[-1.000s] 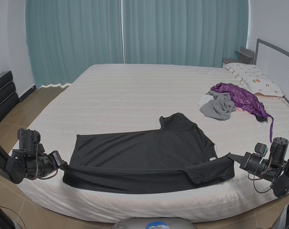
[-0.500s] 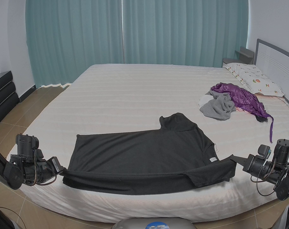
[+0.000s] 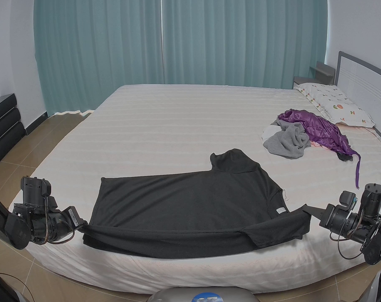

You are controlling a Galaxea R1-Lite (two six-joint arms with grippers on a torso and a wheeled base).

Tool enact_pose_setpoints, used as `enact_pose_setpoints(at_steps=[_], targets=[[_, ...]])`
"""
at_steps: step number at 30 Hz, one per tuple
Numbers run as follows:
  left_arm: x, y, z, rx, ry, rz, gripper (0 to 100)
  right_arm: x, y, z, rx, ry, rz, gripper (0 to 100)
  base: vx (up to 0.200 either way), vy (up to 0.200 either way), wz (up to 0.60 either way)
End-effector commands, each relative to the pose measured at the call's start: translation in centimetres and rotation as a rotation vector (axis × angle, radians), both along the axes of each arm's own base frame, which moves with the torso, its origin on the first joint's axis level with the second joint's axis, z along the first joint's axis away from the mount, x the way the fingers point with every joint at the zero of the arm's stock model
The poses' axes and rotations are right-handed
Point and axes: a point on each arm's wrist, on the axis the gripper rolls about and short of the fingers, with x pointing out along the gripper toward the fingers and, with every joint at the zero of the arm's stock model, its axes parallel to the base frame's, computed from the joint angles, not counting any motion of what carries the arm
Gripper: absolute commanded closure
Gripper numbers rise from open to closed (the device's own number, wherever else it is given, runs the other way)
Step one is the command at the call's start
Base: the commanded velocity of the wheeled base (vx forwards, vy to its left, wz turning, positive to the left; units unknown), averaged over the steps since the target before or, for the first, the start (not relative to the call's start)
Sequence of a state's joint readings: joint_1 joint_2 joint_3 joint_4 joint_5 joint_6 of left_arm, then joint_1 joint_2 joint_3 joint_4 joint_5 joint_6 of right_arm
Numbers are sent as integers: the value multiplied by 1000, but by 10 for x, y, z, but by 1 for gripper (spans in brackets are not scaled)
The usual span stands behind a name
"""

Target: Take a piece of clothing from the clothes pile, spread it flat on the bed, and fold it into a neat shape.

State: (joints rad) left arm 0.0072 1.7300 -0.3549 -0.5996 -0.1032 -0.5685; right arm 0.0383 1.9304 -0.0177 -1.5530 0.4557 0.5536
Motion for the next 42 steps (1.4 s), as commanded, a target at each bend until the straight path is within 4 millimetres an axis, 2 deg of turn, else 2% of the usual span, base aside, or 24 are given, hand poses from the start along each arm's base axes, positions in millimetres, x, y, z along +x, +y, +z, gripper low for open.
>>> enact_pose_setpoints(at_steps=[1, 11, 13, 14, 23, 27, 33, 42], targets=[[23, 0, -13, -3, 35, 1, 100, 12, 1, -12, -2, 30, 2, 100, 0, 0, 0], [51, 1, -30, 2, 65, 5, 100, 43, 2, -31, -5, 37, -6, 100, 0, 0, 0], [51, 1, -30, 2, 65, 5, 100, 43, 2, -31, -5, 37, -6, 100, 0, 0, 0], [58, 1, -36, 3, 78, 6, 100, 51, 3, -35, -6, 54, -6, 100, 0, 0, 0], [73, 0, -51, 3, 102, 5, 100, 74, 4, -38, -7, 98, -6, 100, 0, 0, 0], [79, -1, -58, 3, 114, 2, 100, 86, 4, -47, -9, 122, -5, 100, 0, 0, 0], [87, -1, -65, 3, 117, 0, 100, 97, 6, -61, -12, 145, -5, 100, 0, 0, 0], [92, -1, -74, 0, 138, 2, 100, 101, 8, -70, -17, 158, -6, 100, 0, 0, 0]])
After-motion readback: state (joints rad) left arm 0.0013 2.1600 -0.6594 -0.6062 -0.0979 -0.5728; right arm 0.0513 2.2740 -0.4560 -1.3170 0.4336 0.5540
